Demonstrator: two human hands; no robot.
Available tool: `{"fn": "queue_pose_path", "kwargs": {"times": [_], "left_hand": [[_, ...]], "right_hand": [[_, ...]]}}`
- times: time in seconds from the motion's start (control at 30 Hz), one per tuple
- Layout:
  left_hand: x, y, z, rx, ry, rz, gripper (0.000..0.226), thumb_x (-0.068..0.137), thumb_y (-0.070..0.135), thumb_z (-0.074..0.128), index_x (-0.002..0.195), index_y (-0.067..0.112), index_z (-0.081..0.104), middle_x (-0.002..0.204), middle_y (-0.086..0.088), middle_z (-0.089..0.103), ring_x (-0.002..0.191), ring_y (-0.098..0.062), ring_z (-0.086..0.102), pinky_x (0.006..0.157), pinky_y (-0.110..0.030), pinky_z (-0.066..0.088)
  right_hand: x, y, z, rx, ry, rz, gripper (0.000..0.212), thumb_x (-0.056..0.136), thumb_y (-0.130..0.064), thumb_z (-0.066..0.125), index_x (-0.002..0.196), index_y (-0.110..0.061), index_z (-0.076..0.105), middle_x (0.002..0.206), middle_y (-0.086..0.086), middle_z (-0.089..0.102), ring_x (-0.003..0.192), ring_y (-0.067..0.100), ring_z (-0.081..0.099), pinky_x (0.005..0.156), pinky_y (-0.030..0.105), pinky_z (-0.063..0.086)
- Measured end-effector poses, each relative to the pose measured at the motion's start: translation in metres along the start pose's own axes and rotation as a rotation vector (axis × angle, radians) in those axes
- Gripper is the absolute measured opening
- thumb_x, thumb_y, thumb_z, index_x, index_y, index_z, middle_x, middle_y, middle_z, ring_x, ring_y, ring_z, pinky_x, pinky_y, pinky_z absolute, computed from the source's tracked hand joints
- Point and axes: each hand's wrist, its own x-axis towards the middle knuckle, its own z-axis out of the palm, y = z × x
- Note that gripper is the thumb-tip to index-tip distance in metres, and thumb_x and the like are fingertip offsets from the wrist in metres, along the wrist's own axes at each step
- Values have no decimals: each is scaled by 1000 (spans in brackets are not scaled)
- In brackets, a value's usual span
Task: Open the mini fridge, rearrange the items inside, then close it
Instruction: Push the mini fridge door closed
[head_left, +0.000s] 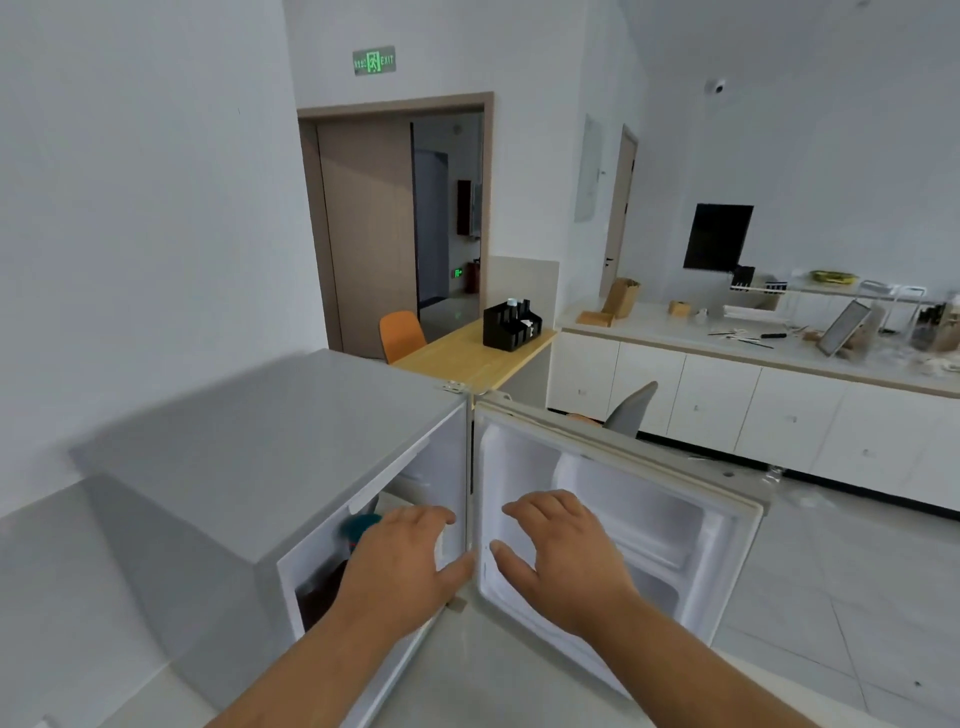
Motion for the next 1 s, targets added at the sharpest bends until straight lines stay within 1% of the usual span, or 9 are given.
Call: {"fn": "queue_pose_path", "kwargs": {"times": [0.13, 0.23, 0.3, 0.33, 0.43, 0.5, 0.63, 0.87, 1.0], "left_hand": [[30, 6, -25, 38, 56, 44, 76, 83, 84, 35, 135, 33, 56, 135, 10, 60, 122, -12, 53, 100, -33, 45], [50, 9, -39, 94, 97, 69, 75, 85, 81, 39, 138, 31, 54, 142, 8, 56, 127, -14, 48, 102, -36, 45], [61, 12, -46, 113, 100, 70, 77, 84, 82, 37, 141, 32, 51, 147, 8, 51, 132, -14, 44, 106, -37, 43], [67, 13, -49, 119, 102, 69, 79, 84, 83, 36, 142, 32, 49, 149, 7, 49, 135, -15, 43, 108, -37, 42], [84, 18, -58, 137, 120, 66, 83, 83, 86, 33, 145, 32, 47, 153, 5, 47, 138, -16, 40, 110, -40, 40], [95, 19, -63, 158, 134, 70, 85, 83, 87, 31, 146, 32, 46, 153, 4, 47, 138, -17, 41, 109, -41, 40], [119, 13, -72, 185, 131, 74, 85, 80, 87, 30, 146, 35, 44, 155, 3, 46, 138, -19, 42, 109, -42, 41], [152, -8, -70, 246, 81, 65, 89, 80, 89, 28, 146, 31, 44, 153, 2, 47, 136, -20, 44, 106, -44, 44], [156, -22, -56, 275, 23, 43, 88, 80, 86, 29, 148, 31, 42, 156, 2, 43, 138, -20, 41, 108, -43, 41]], "right_hand": [[22, 5, -24, -19, 57, -18, 69, 96, -74, 27, 146, -32, 50, 146, -10, 52, 138, 14, 38, 116, 37, 31], [37, 10, -40, -29, 95, -26, 70, 96, -75, 28, 149, -33, 46, 149, -9, 49, 141, 15, 34, 118, 38, 30], [47, 11, -48, -34, 115, -35, 71, 95, -76, 28, 150, -34, 43, 151, -8, 47, 143, 16, 31, 119, 39, 28], [52, 11, -52, -39, 124, -41, 71, 95, -77, 28, 151, -34, 41, 153, -8, 46, 146, 18, 29, 120, 39, 25], [66, 9, -62, -67, 152, -60, 73, 95, -79, 27, 154, -37, 34, 159, -6, 40, 151, 21, 22, 120, 37, 9], [77, 8, -70, -91, 156, -71, 75, 94, -79, 25, 156, -37, 29, 162, -5, 36, 153, 22, 16, 120, 38, 3], [98, 15, -83, -143, 149, -66, 79, 93, -81, 23, 159, -39, 20, 167, -1, 27, 156, 25, 9, 122, 42, -2], [125, 47, -90, -189, 102, -4, 83, 90, -84, 18, 160, -42, 6, 171, 0, 15, 157, 26, 2, 125, 50, 1], [130, 68, -76, -212, 46, 41, 85, 89, -86, 18, 160, -42, 4, 172, 0, 13, 157, 28, 1, 125, 51, 0]]}}
